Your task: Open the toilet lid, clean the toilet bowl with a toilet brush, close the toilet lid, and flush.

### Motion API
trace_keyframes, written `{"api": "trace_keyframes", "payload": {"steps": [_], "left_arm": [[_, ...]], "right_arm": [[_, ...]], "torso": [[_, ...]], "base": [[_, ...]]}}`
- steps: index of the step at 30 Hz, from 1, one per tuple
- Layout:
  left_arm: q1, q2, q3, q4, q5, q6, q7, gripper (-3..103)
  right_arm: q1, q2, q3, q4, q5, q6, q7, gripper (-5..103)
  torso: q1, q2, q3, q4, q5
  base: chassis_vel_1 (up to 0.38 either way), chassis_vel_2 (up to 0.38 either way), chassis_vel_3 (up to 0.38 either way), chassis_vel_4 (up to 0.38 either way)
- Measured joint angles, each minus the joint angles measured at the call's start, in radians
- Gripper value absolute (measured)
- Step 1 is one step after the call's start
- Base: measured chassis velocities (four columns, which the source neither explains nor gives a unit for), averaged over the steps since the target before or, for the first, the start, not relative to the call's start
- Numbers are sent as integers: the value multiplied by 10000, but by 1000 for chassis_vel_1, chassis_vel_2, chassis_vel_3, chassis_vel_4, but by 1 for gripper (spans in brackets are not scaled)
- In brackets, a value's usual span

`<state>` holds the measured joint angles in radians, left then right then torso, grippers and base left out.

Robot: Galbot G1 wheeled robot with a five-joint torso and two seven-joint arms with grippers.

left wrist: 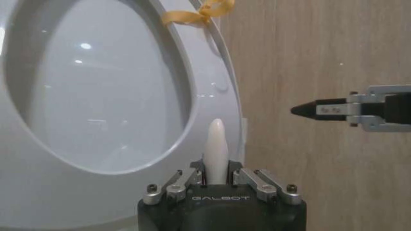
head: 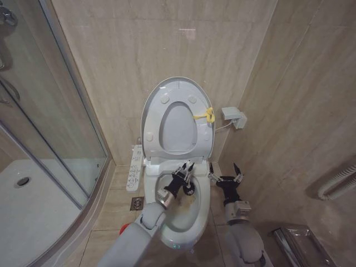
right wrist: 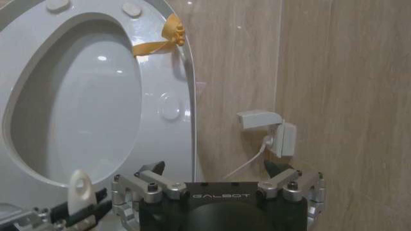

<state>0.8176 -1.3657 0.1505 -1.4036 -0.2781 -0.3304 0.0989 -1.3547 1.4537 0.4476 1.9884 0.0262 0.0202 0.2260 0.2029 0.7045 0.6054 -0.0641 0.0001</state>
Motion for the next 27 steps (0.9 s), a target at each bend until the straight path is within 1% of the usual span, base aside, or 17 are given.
{"api": "trace_keyframes", "payload": {"steps": [4,7,11,14,17,22,27], "left_arm": [[122,-92,59,220,-36,-50,90,21],[196,-97,62,647,6,-83,202,21],[38,-123,64,855,30,-105,216,21],[-124,-211,87,833,28,-77,196,21],[-370,-496,202,597,9,-11,87,21],[-359,-784,391,574,16,81,32,21],[-164,-817,378,992,24,-127,355,21]], "right_arm": [[0,0,0,0,0,0,0,100],[0,0,0,0,0,0,0,100],[0,0,0,0,0,0,0,100],[0,0,0,0,0,0,0,100],[0,0,0,0,0,0,0,100],[0,0,0,0,0,0,-1,100],[0,-1,0,0,1,0,0,100]], "torso": [[0,0,0,0,0],[-1,0,-1,1,0],[0,0,0,2,-1],[0,0,0,2,-1],[0,0,0,-3,-1],[0,0,0,-2,-1],[-1,1,0,1,-2]], "base": [[0,0,0,0],[0,0,0,0],[0,0,0,0],[0,0,0,0],[0,0,0,0],[0,0,0,0],[0,0,0,0]]}}
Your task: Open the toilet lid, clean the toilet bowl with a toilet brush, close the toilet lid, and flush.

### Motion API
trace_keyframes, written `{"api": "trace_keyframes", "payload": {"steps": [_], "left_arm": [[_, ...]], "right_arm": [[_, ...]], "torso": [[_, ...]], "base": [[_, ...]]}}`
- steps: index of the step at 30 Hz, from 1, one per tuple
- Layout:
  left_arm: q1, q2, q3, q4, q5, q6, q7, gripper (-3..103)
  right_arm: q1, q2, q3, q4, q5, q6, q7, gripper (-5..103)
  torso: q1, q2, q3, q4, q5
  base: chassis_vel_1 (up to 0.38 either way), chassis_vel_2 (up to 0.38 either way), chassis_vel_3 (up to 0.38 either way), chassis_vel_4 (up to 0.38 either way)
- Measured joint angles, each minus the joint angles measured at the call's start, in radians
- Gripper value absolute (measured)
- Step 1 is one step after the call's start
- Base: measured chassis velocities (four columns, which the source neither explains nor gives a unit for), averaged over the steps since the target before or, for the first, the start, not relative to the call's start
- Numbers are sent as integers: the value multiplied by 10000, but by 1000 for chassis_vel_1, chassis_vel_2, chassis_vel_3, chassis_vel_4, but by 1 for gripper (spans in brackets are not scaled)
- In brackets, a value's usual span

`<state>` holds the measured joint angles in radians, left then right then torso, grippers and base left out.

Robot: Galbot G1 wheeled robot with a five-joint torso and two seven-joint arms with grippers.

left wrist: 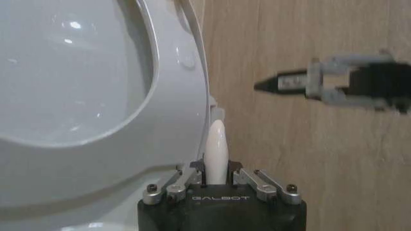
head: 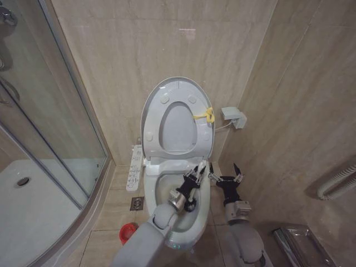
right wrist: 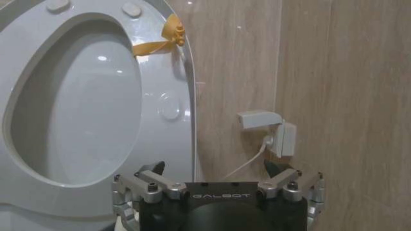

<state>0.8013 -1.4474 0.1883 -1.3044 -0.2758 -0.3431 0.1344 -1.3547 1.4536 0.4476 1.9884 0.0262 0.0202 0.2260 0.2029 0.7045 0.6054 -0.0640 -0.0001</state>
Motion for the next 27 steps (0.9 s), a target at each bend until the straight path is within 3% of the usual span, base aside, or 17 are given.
{"api": "trace_keyframes", "payload": {"steps": [6,15,21,27], "left_arm": [[-167,121,-269,88,418,-16,-121,21],[-458,-177,-257,10,78,5,-210,21],[-282,29,-355,611,310,-28,-1,21],[-493,148,-576,446,298,-73,-52,21]], "right_arm": [[0,0,0,0,0,0,0,100],[0,0,0,0,0,0,0,100],[0,0,0,0,0,0,0,100],[0,0,0,0,0,0,0,100]], "torso": [[1,-1,1,0,0],[1,0,1,-5,0],[0,0,1,1,0],[1,-1,1,1,0]], "base": [[0,0,0,0],[0,0,0,0],[0,0,0,0],[0,0,0,0]]}}
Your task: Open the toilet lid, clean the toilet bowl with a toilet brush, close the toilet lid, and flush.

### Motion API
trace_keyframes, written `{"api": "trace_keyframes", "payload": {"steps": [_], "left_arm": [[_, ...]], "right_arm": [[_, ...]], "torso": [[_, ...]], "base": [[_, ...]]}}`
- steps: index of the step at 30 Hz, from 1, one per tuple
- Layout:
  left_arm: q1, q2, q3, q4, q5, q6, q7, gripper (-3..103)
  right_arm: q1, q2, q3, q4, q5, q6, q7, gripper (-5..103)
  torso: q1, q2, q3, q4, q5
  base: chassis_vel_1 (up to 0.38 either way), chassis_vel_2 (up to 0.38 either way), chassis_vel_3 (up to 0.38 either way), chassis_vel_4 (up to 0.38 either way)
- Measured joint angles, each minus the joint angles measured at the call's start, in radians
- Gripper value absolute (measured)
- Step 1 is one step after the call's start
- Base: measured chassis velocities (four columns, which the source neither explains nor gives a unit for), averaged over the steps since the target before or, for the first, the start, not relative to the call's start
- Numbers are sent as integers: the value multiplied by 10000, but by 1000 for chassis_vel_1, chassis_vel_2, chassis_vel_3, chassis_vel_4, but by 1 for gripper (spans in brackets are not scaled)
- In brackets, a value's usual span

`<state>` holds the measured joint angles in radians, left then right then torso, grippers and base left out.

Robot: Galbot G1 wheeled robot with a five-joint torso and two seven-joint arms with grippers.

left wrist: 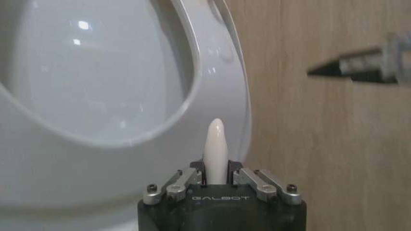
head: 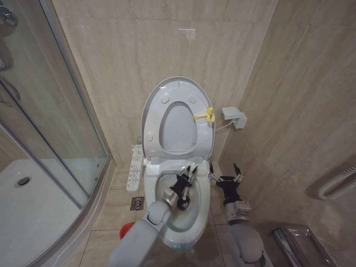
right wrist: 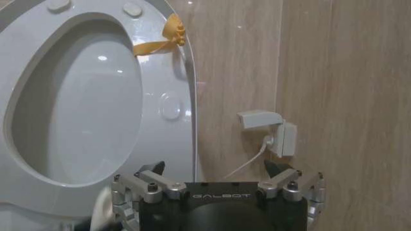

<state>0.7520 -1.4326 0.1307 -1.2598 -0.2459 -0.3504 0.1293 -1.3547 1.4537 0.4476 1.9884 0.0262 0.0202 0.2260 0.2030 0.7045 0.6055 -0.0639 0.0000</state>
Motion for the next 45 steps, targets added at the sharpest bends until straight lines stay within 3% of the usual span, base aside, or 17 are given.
{"api": "trace_keyframes", "payload": {"steps": [6,15,31,39,45], "left_arm": [[-34,-150,99,-75,-135,-140,5,21],[314,-41,-69,824,56,-716,37,21],[119,168,-520,1487,47,-896,114,21],[515,93,-356,-21,453,-885,-78,21],[733,-135,-35,-413,921,-929,-124,21]], "right_arm": [[0,0,0,0,0,0,0,100],[0,0,0,0,0,0,0,100],[0,0,0,0,0,0,0,100],[0,0,0,-1,0,0,0,100],[0,0,0,0,0,0,0,100]], "torso": [[0,0,0,-5,0],[-1,0,-1,-1,0],[0,0,-1,-1,-1],[0,0,0,-1,2],[0,0,0,-1,2]], "base": [[0,0,0,0],[0,0,0,0],[0,0,0,0],[0,0,0,0],[0,0,0,0]]}}
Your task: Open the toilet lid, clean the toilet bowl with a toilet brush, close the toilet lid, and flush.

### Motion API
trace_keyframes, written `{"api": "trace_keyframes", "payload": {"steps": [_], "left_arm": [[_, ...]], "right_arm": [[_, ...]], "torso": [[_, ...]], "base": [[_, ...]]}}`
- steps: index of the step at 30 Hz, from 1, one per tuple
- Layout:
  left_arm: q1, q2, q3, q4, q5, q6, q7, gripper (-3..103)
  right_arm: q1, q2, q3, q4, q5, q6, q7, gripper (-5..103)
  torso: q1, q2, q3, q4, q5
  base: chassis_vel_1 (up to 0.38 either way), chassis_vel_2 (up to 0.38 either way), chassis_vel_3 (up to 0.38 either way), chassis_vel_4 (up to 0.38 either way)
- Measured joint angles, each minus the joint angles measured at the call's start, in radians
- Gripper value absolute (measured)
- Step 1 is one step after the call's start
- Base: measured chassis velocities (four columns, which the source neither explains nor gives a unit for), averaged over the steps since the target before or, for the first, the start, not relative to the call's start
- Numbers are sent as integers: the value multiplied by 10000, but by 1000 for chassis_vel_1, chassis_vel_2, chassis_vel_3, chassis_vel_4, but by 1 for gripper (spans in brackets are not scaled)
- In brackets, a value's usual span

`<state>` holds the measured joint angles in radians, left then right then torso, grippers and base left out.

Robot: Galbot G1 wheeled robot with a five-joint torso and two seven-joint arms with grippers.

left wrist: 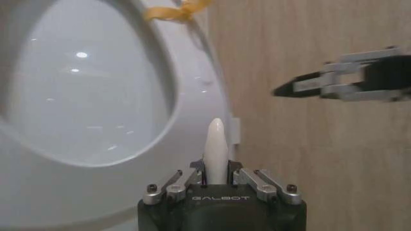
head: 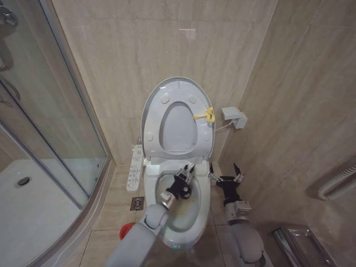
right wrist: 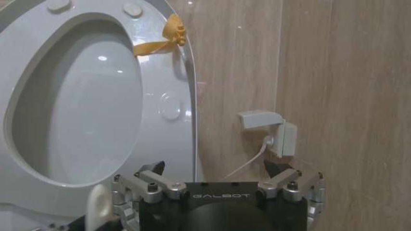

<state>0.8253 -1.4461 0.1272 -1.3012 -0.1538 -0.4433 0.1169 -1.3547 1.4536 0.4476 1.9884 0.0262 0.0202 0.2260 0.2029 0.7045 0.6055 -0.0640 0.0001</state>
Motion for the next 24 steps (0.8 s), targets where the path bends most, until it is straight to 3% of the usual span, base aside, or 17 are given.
{"api": "trace_keyframes", "payload": {"steps": [7,17,24], "left_arm": [[159,-161,124,-893,723,275,-477,21],[453,80,215,-1952,1096,372,-464,21],[288,2,228,-1198,770,196,-294,21]], "right_arm": [[0,0,0,0,0,0,0,100],[0,0,0,0,0,0,0,100],[0,0,0,0,0,0,0,100]], "torso": [[0,0,0,-1,-1],[0,0,0,0,-1],[0,0,-1,0,-2]], "base": [[0,0,0,0],[0,0,0,0],[0,0,0,0]]}}
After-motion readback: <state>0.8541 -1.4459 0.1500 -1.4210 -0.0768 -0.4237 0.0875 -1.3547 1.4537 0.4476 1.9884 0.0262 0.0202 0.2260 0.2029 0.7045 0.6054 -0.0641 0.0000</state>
